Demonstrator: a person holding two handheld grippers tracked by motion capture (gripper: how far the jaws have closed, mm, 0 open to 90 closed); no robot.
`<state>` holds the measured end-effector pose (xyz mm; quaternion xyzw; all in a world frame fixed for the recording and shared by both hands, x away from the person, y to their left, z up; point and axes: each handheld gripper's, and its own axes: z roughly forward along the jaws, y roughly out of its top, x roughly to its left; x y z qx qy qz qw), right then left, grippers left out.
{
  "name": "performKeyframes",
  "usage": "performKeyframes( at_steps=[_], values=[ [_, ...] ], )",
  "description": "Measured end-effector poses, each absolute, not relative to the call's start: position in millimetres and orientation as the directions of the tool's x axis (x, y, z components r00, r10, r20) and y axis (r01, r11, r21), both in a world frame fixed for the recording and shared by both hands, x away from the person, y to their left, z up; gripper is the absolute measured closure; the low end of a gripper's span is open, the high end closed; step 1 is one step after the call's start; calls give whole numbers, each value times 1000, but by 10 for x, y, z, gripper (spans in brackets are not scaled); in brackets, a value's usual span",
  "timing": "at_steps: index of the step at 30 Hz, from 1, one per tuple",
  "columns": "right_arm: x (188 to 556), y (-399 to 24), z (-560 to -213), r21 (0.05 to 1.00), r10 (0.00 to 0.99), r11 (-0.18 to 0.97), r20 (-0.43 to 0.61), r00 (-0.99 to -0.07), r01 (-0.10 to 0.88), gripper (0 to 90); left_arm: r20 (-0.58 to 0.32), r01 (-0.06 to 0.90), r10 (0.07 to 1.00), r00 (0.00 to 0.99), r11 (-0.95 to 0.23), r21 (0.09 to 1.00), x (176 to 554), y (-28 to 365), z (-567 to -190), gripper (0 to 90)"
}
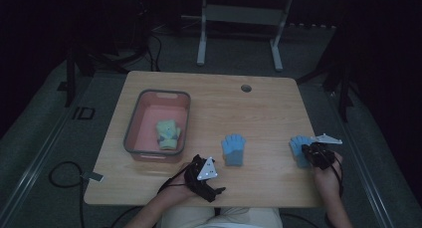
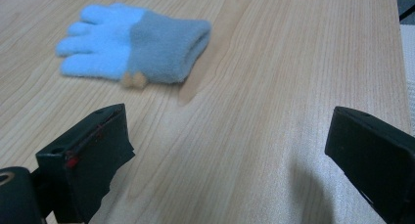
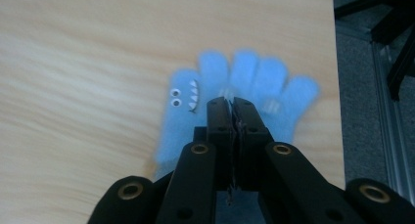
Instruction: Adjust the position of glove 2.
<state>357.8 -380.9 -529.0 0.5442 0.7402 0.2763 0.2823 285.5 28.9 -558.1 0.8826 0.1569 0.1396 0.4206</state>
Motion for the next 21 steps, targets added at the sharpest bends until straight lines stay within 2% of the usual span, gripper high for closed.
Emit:
performKeyframes(
  at_steps=[12,21],
  values=[
    [3422,-3044,-4719,804,964,227,-106,-244,550,875,115,157,393,912,-595,788,2861,300,-5581,28],
    [3354,-2654,-4732,820,976,146,-29,-214,553,876,116,154,396,911,-588,794,2856,297,-5570,28]
  ],
)
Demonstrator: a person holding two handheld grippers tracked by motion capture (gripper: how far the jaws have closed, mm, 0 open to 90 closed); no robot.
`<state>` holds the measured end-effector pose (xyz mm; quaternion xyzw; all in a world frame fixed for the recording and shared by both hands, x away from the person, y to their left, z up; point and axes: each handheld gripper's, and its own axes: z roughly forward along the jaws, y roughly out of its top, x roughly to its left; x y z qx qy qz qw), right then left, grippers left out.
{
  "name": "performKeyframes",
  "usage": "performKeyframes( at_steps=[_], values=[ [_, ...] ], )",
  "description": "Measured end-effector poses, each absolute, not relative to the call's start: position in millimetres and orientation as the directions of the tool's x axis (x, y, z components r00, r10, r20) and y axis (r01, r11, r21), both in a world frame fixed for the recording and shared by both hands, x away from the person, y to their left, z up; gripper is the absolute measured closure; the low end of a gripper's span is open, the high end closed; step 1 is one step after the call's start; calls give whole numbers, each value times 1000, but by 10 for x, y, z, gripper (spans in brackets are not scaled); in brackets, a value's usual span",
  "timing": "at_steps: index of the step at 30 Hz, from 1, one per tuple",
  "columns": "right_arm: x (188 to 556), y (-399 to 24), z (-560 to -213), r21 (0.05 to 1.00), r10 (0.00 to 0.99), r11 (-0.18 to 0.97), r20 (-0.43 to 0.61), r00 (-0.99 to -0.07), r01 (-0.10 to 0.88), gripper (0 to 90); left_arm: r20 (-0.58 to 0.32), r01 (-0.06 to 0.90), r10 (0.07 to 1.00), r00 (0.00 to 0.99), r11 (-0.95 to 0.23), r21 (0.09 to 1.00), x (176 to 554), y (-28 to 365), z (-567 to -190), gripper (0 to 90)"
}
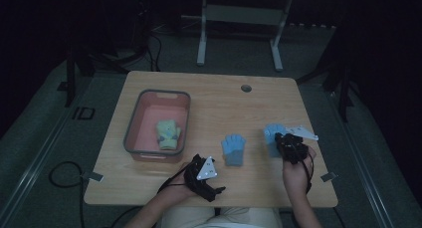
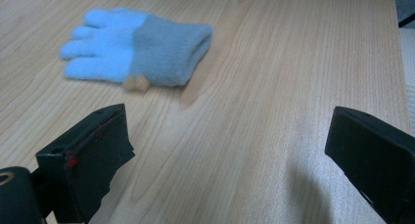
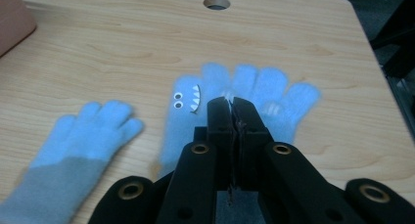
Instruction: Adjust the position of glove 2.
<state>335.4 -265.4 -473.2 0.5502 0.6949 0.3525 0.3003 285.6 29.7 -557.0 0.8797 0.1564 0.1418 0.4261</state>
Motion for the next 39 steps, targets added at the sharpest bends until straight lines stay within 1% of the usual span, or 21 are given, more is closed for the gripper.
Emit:
performKeyframes(
  at_steps=[1,3,6,7,10,11,17,25,29,32,34,35,36,38,39],
  values=[
    [3350,-2621,-4754,815,976,136,-13,-216,563,876,117,153,395,911,-589,793,2855,297,-5570,28],
    [3338,-2549,-4796,811,976,148,-26,-218,567,876,117,152,394,912,-588,794,2854,298,-5570,28],
    [3326,-2497,-4835,803,974,147,-16,-225,577,876,117,152,393,912,-588,794,2854,299,-5568,28],
    [3316,-2438,-4899,799,974,148,-15,-227,583,876,119,150,392,912,-589,794,2855,299,-5567,28],
    [3334,-2373,-4994,792,974,172,-49,-221,585,875,124,146,389,913,-595,790,2854,299,-5564,28],
    [3348,-2359,-5036,786,974,169,-43,-221,594,875,123,147,389,913,-594,791,2851,298,-5563,28],
    [3407,-2342,-5273,759,981,158,-46,-190,631,875,122,145,387,914,-593,792,2847,298,-5561,27],
    [3467,-2352,-5502,723,983,148,-31,-182,674,852,118,149,389,914,-589,794,2848,301,-5560,28],
    [3470,-2369,-5472,724,982,148,-25,-190,673,826,121,147,388,914,-592,792,2846,299,-5563,27],
    [3459,-2417,-5395,740,976,156,-16,-215,654,780,121,146,387,914,-593,792,2844,298,-5562,28],
    [3457,-2463,-5323,747,967,178,-11,-256,641,729,122,146,387,914,-594,791,2845,298,-5564,28],
    [3457,-2463,-5323,747,967,178,-11,-256,641,729,122,146,387,914,-594,791,2845,298,-5564,28],
    [3460,-2541,-5245,750,956,199,-8,-292,631,708,124,145,386,914,-595,790,2846,298,-5563,27],
    [3456,-2567,-5219,750,953,212,-17,-302,627,703,121,146,386,915,-594,791,2845,299,-5562,27],
    [3462,-2666,-5150,751,934,235,1,-358,617,692,122,145,386,914,-595,790,2846,298,-5564,28]
  ],
)
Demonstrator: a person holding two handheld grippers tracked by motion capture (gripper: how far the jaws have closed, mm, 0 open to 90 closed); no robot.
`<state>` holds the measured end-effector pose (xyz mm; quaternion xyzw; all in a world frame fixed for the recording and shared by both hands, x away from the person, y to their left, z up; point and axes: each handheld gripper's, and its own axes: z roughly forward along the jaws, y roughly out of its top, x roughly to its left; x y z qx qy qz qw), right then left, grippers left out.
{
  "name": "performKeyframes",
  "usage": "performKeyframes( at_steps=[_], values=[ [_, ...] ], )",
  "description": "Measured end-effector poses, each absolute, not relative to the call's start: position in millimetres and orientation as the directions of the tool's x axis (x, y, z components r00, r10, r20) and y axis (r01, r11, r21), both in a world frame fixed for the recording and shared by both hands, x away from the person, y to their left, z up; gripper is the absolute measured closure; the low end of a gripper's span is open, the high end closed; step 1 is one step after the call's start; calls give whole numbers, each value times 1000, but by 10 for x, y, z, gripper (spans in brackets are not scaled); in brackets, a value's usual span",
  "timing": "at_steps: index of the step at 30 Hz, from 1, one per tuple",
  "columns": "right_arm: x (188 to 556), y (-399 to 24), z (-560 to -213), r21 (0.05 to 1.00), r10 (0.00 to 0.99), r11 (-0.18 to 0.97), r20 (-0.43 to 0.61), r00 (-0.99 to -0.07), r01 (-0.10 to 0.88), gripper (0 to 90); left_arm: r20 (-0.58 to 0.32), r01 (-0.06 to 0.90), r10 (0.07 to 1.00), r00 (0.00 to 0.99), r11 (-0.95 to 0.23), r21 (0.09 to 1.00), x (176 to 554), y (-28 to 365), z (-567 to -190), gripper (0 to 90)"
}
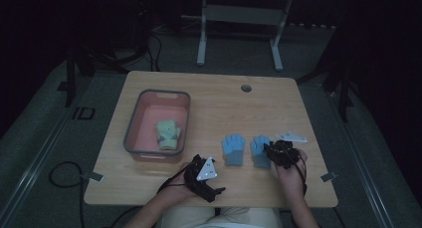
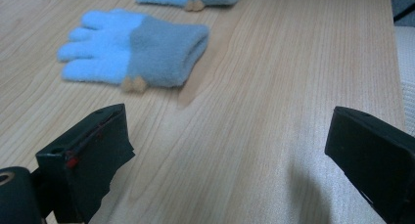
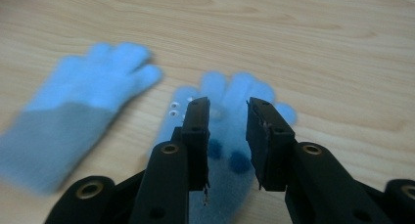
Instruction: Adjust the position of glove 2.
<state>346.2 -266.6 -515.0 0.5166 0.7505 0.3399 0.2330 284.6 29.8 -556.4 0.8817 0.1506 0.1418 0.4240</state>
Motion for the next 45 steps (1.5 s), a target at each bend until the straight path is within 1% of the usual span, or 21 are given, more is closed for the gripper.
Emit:
performKeyframes(
  at_steps=[1,2,3,5,6,7,8,9,10,11,12,15,16,21,22,31,32,33,34,40,45],
  values=[
    [3462,-2666,-5150,751,934,235,1,-358,617,692,122,145,386,914,-595,790,2846,298,-5564,28],
    [3466,-2737,-5102,746,924,276,-32,-382,606,681,122,146,385,915,-595,790,2848,297,-5565,28],
    [3466,-2737,-5102,746,924,276,-32,-382,606,681,122,146,385,915,-595,790,2848,297,-5565,28],
    [3483,-2807,-5070,745,900,292,-3,-436,599,671,124,145,386,914,-597,789,2851,297,-5564,28],
    [3494,-2853,-5052,742,879,334,-23,-476,581,676,120,147,388,914,-593,792,2849,298,-5562,28],
    [3494,-2853,-5052,742,879,334,-23,-476,581,676,120,147,388,914,-593,792,2849,298,-5562,28],
    [3504,-2907,-5040,759,839,356,-2,-544,545,679,121,147,387,914,-593,791,2847,299,-5562,28],
    [3504,-2907,-5040,759,839,356,-2,-544,545,679,121,147,388,914,-593,791,2846,299,-5562,28],
    [3521,-2939,-5044,758,797,408,-24,-603,509,677,120,148,388,914,-593,792,2846,299,-5563,28],
    [3521,-2939,-5044,758,797,408,-24,-603,509,677,120,148,388,914,-594,791,2847,299,-5564,28],
    [3555,-2978,-5053,750,769,429,-11,-639,504,676,120,148,389,914,-593,792,2849,299,-5563,28],
    [3585,-3003,-5074,736,765,445,-16,-644,510,657,119,148,387,914,-593,791,2849,300,-5563,28],
    [3607,-3019,-5110,730,767,446,-12,-642,518,630,119,149,388,914,-593,791,2847,299,-5565,28],
    [3637,-3004,-5195,727,773,422,24,-634,541,633,122,147,387,914,-597,789,2852,298,-5568,28],
    [3647,-2975,-5236,725,772,419,33,-635,547,649,120,150,388,914,-596,789,2852,299,-5568,28],
    [3707,-2867,-5451,688,775,445,25,-632,573,650,116,152,390,914,-592,792,2850,301,-5569,28],
    [3700,-2868,-5465,692,775,448,15,-632,566,662,117,151,389,914,-593,791,2852,301,-5570,28],
    [3688,-2871,-5472,696,772,454,4,-635,556,703,117,151,389,914,-594,790,2852,300,-5570,28],
    [3680,-2881,-5481,699,777,454,-7,-630,553,788,118,151,388,914,-595,789,2850,300,-5568,28],
    [3674,-2818,-5459,679,793,472,-48,-608,563,849,126,144,387,913,-597,790,2842,297,-5565,28],
    [3673,-2822,-5437,686,792,465,-41,-609,560,864,122,147,388,913,-594,791,2850,305,-5569,28]
  ],
)
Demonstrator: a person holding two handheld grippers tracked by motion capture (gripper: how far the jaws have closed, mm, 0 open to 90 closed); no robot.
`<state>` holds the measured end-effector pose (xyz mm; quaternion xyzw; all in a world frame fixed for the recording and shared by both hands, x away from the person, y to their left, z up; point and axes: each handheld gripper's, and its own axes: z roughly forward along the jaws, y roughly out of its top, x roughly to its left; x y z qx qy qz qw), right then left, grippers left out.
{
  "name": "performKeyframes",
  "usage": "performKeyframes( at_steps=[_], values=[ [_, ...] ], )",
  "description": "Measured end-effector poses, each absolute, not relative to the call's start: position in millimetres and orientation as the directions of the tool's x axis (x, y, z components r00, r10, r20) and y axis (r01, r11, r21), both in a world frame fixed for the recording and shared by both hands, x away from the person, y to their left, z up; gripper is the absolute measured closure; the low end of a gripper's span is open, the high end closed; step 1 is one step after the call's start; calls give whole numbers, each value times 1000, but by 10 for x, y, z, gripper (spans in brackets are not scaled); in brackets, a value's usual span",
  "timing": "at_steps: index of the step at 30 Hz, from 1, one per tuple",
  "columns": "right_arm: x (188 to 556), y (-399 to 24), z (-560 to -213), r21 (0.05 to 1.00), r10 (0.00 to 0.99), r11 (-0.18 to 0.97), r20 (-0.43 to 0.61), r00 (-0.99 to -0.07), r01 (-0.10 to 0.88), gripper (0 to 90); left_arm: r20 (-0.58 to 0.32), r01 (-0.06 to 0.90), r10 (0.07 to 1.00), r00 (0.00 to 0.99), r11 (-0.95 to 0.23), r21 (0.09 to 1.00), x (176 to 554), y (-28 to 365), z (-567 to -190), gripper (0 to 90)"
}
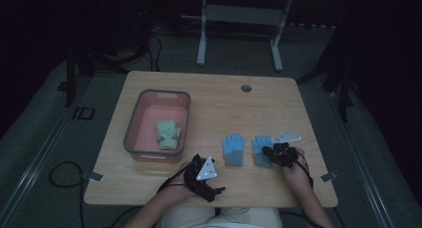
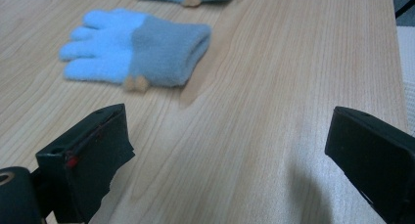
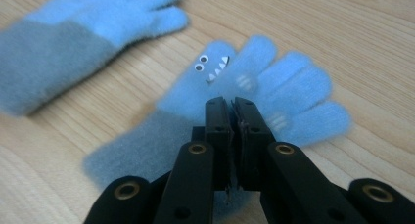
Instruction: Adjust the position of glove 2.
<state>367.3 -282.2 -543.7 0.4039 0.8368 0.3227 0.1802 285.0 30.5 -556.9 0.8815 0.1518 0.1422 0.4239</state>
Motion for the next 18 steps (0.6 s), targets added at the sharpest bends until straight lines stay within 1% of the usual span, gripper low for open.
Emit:
performKeyframes(
  at_steps=[2,6,7,9,13,16,18],
  values=[
    [3668,-2840,-5393,698,789,455,-28,-614,553,866,122,148,387,914,-596,789,2851,305,-5574,28],
    [3657,-2826,-5243,713,780,467,-53,-624,523,867,135,142,395,909,-596,791,2850,299,-5574,27],
    [3656,-2812,-5151,721,772,474,-64,-633,505,868,135,140,394,909,-595,792,2848,300,-5570,28],
    [3654,-2805,-5113,728,769,473,-66,-635,497,868,135,141,393,909,-596,791,2847,299,-5570,27],
    [3631,-2714,-4874,758,751,469,-72,-657,453,868,132,143,392,910,-596,790,2848,297,-5572,28],
    [3628,-2669,-4802,770,738,461,-56,-672,442,868,133,141,393,910,-595,792,2849,301,-5570,28],
    [3623,-2608,-4745,773,725,472,-67,-686,424,869,135,140,393,910,-596,790,2848,301,-5568,28]
  ],
)
